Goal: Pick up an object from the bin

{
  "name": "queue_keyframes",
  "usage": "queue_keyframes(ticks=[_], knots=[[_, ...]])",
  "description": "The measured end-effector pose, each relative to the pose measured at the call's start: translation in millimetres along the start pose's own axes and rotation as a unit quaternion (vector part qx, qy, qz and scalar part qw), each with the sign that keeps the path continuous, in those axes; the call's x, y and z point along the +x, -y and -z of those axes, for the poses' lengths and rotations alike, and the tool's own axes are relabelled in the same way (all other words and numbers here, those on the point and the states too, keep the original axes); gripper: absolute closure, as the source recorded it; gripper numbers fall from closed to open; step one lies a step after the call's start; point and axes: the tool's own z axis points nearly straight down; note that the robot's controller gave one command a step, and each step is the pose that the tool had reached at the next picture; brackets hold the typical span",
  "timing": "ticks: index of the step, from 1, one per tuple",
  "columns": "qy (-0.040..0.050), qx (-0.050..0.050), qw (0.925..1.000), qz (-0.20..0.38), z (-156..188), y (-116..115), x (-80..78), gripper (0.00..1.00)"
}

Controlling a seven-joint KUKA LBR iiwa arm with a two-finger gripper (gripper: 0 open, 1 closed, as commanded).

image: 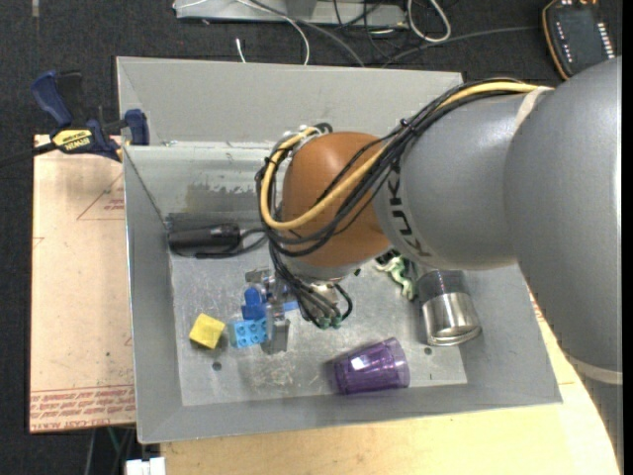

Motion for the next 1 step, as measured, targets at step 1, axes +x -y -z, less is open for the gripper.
queue_keyframes(ticks=[1], knots=[[0.0004,0.0,1.0,0.0,19.7,-0.5,-0.5,1.0]])
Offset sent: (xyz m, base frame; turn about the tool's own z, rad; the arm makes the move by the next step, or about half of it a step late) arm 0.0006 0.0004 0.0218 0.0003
